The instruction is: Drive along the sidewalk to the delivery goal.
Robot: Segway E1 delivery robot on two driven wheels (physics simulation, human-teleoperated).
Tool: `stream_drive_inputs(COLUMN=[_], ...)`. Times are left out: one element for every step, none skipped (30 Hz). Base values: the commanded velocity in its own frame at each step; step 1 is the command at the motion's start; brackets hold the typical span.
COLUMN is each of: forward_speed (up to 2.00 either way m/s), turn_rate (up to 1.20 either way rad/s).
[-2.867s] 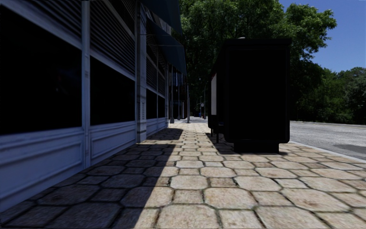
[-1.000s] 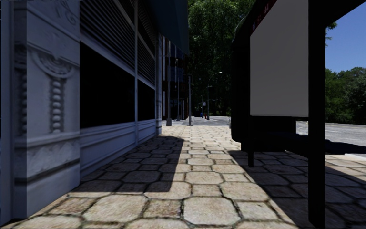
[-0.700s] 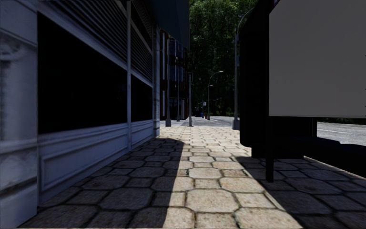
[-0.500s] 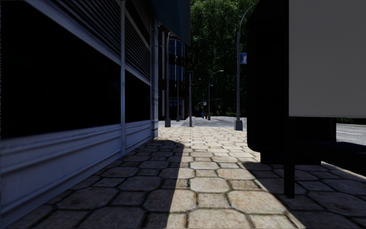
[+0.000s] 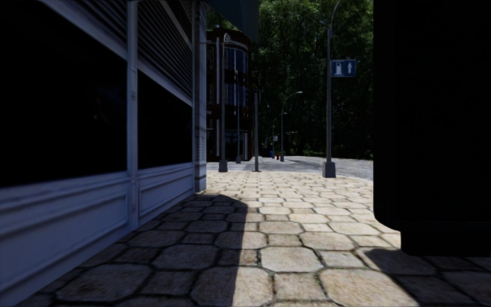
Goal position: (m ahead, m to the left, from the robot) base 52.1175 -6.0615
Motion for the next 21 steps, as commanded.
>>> stream_drive_inputs(forward_speed=[2.00, 2.00, 2.00, 2.00, 2.00, 2.00, 2.00, 2.00, 2.00, 2.00, 2.00, 2.00, 2.00, 2.00, 2.00, 2.00, 2.00, 2.00, 2.00, 2.00, 2.00], turn_rate=[0.00, 0.00, 0.00, 0.00, 0.00, 0.00, 0.00, 0.00, 0.00, 0.00, 0.00, 0.00, 0.00, 0.00, 0.00, 0.00, 0.00, 0.00, 0.00, 0.00, 0.00])
